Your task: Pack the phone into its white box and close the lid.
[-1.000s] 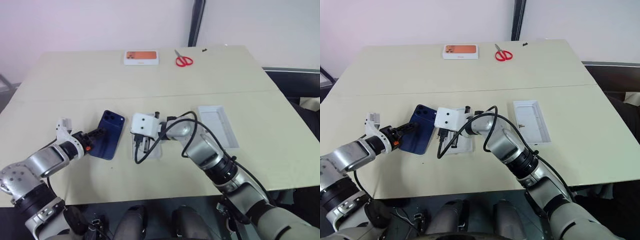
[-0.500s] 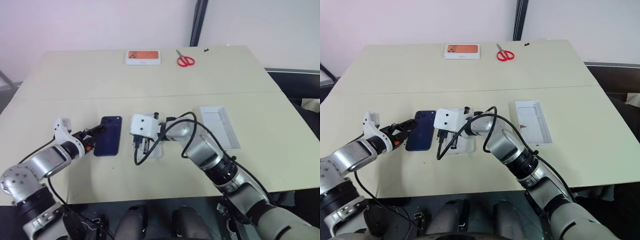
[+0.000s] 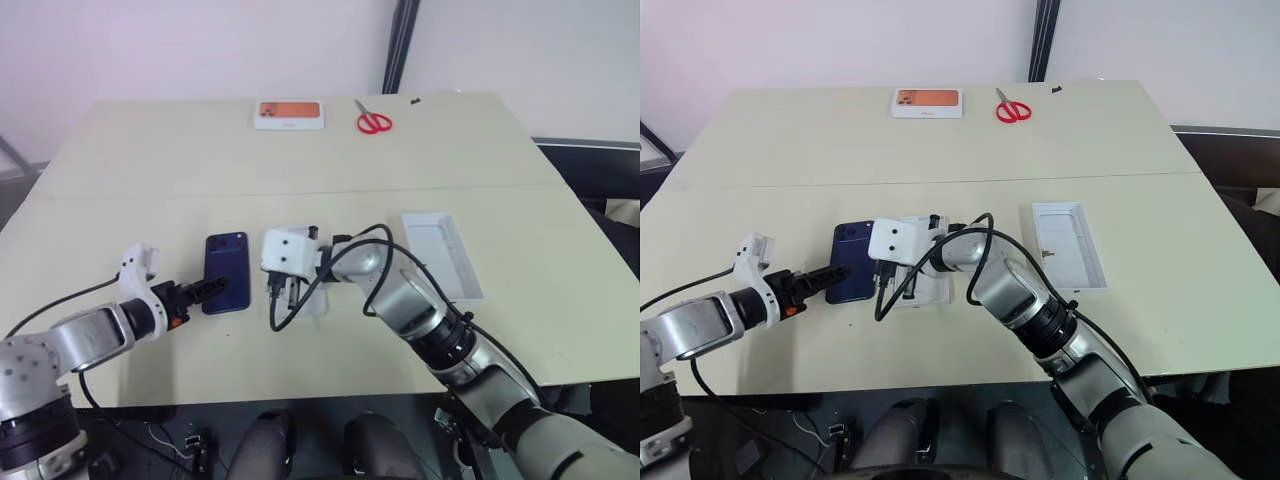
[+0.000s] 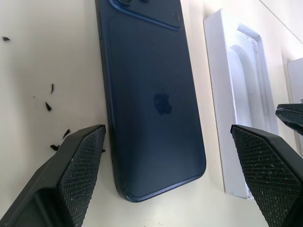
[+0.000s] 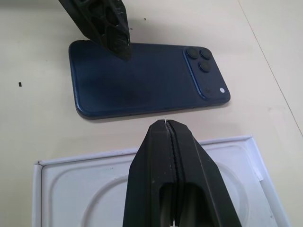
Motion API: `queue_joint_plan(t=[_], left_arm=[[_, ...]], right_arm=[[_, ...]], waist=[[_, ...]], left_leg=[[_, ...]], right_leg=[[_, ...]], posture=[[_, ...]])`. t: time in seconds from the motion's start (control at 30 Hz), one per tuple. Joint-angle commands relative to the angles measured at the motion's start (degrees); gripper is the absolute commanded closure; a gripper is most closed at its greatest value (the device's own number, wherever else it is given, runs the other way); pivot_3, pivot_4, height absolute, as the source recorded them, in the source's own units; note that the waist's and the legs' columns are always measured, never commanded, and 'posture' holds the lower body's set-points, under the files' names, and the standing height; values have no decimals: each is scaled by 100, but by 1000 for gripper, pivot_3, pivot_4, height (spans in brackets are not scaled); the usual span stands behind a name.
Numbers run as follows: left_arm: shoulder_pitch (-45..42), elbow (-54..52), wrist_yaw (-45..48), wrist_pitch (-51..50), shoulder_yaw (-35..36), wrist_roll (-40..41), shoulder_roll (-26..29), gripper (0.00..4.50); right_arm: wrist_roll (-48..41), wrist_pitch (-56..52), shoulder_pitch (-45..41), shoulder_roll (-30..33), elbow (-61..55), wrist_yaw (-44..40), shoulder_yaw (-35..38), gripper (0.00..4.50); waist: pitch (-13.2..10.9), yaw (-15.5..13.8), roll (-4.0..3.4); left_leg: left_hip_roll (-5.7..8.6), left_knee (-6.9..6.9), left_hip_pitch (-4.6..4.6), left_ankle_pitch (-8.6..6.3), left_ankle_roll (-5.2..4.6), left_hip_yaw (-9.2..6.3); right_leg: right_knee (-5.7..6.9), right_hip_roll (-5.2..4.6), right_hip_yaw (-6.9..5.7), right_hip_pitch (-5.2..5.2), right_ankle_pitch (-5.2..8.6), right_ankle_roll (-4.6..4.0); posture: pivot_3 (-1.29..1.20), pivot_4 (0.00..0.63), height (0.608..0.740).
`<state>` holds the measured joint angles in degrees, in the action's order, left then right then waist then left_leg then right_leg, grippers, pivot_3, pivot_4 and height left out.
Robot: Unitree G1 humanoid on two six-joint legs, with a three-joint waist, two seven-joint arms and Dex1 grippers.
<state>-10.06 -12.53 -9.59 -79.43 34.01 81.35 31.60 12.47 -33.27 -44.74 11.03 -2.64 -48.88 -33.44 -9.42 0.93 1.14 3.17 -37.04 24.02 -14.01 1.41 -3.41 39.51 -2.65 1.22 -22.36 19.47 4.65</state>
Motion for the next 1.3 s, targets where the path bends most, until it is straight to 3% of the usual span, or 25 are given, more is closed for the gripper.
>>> queue_joint_plan(t=[0.03, 0.2, 0.63, 0.97, 1.3], left_arm=[[-122, 81, 68, 570, 356, 347, 129, 45], [-60, 70, -279, 892, 242, 768, 384, 45], [-403, 703, 406, 645, -1123, -145, 1036, 45], [-580, 1031, 1047, 149, -1288, -251, 1094, 45], [-505, 1172, 794, -352, -1206, 473, 865, 45]], right_arm=[[78, 256, -268, -80, 113, 65, -44, 4500], [124, 414, -382, -166, 380, 122, -73, 4500], [573, 951, -853, -824, 1808, 358, -535, 4500], [957, 1528, -1134, -1078, 2803, 380, -720, 4500], [914, 1899, -968, -1196, 2907, 127, -675, 4500]], waist=[[0, -1, 0], [0, -4, 0], [-2, 14, -2], [-3, 19, -4], [-2, 8, -4]], left_leg=[[0, 0, 0, 0, 0, 0], [0, 0, 0, -1, -2, 0], [0, 3, 0, -1, -2, 0], [0, 3, 0, 0, -1, 0], [1, 2, -2, -1, -2, 0]], right_leg=[[0, 0, 0, 0, 0, 0], [-8, -1, 0, 3, 0, 0], [-6, 0, 0, 1, 0, 0], [-6, 0, -1, 0, 0, 0], [-6, -1, -1, 4, 0, 0]], posture=[[0, 150, 740], [0, 150, 740], [0, 150, 740], [0, 150, 740], [0, 150, 740]])
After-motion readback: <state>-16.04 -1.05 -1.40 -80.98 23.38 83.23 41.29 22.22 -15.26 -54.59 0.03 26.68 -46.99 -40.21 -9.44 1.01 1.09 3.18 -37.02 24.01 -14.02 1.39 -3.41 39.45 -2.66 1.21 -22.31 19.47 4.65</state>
